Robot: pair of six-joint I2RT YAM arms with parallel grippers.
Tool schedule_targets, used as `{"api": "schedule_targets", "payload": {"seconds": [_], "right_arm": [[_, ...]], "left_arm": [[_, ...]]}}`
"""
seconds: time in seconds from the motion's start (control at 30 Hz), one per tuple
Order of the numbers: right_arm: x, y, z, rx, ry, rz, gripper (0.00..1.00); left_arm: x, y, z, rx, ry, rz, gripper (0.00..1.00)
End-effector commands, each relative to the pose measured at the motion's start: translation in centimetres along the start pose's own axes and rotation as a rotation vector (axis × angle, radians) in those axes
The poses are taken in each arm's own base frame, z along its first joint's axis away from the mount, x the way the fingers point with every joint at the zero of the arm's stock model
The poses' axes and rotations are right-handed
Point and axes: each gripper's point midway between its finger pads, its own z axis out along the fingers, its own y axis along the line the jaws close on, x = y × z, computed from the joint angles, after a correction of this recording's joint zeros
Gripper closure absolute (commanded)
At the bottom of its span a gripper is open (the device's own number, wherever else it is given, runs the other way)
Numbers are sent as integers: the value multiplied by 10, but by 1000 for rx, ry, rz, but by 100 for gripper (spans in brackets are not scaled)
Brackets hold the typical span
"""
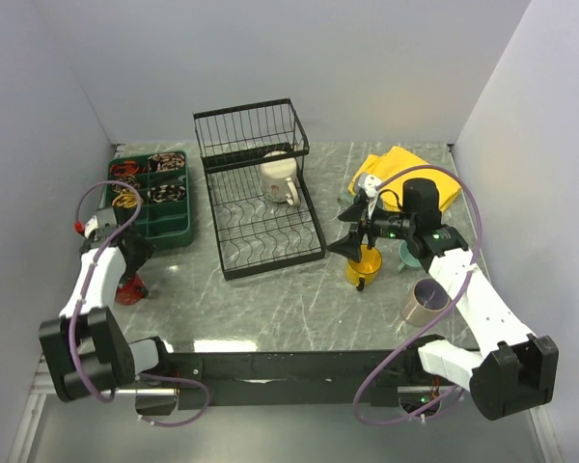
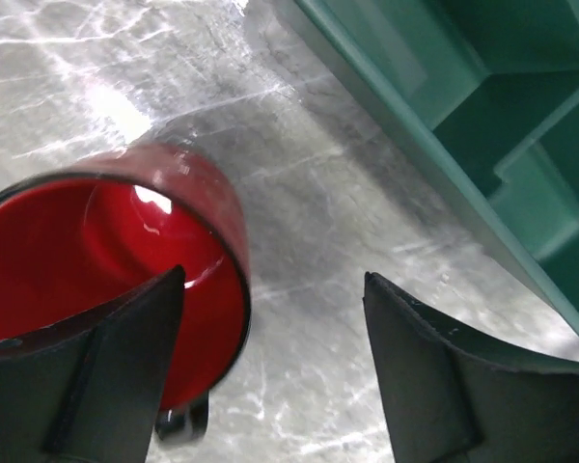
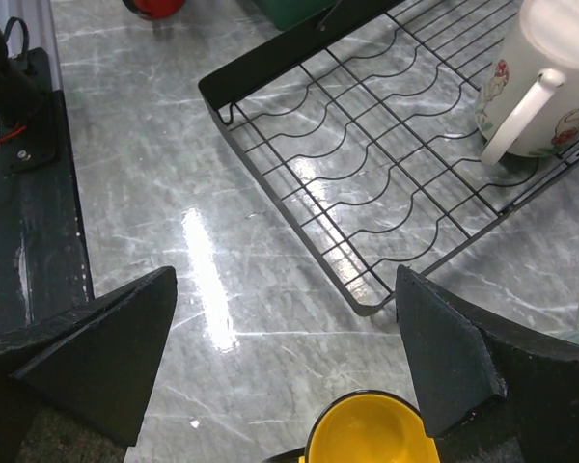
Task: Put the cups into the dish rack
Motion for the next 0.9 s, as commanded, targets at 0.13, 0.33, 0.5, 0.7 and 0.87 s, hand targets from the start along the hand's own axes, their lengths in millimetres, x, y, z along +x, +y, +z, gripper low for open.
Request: {"api": "schedule_targets", "payload": {"seconds": [0.13,0.33,0.5,0.7,0.87], "right_arm": [[-10,-1,-6,0,-29,-27,0],[-11,-6,-11,18,-41,-15,0],[-10,-10,-14,28,-44,-6,0],[-9,-10,-15,26,-44,-8,0],[-10,-5,-14,-1,-52,-6,0]], "left_arm": [[2,2,27,-32,25,48,47],[-9,1,16,-18,-15,33,86],[-10,-2,4,23,-20,35,99],[-6,-35,-41,269,-6,-16,99],[-5,-63,-93,511,0,-37,99]]}}
